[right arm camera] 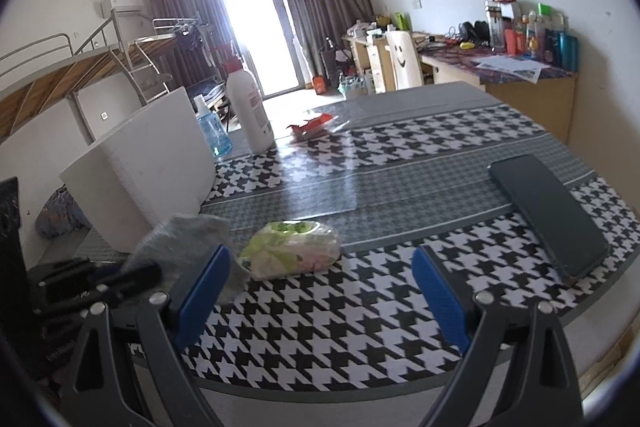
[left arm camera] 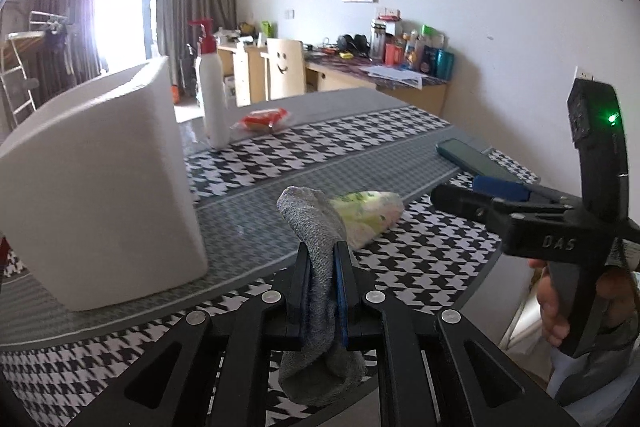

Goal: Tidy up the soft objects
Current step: 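Lower the right tool onto the green tissue pack while the left holds the sock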

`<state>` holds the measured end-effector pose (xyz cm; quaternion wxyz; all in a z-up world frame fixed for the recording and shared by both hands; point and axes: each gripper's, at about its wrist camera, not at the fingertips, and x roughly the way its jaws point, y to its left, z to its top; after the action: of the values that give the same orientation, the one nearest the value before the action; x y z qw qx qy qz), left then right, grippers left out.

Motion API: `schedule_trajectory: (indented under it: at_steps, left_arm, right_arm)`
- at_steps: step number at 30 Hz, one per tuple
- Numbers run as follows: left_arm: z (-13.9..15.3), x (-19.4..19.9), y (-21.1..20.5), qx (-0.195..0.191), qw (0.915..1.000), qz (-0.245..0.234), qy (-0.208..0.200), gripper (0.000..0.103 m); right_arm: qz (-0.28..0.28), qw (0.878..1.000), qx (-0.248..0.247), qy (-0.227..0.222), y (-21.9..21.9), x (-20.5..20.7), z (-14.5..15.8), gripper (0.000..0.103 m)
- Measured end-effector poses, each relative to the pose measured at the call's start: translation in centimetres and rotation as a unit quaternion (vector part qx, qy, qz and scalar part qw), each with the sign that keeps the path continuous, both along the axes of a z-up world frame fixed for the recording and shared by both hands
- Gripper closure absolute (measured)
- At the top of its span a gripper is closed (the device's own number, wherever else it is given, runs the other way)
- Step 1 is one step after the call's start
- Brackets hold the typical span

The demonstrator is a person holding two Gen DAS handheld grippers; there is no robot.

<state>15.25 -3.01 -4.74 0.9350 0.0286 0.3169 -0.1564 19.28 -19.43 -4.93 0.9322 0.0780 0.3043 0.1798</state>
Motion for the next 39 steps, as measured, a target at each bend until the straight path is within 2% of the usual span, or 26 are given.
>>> schedule_trajectory:
  at_steps: [7,13,27,39]
  left_arm:
    - [0.0,0.0,1.4,-0.004,0.9998,0.018,-0.001,0.092]
    - [-0.4,0.3,2.2,-0.011,0.9995,0.030,0.003,0.092]
    - [-0.7,0.8,2.9,-0.019,0.9992,0.034,0.011,0.092]
    - [-1.2,1.6,3.5,-0.025,0.9990,0.031,0.020,0.092]
  right_arm:
    - [0.017,1.000,-0.001,0.018,1.6,1.0,-0.6,0.009]
    - [0.030,0.999,-0.021,0.028,3.2,1.8,-1.1,0.009]
    - [0.038,0.995,-0.066,0.070,5.5,4.0,-2.2,0.009]
    - [0.036,0.991,-0.100,0.083,6.8,4.9,-3.1,0.009]
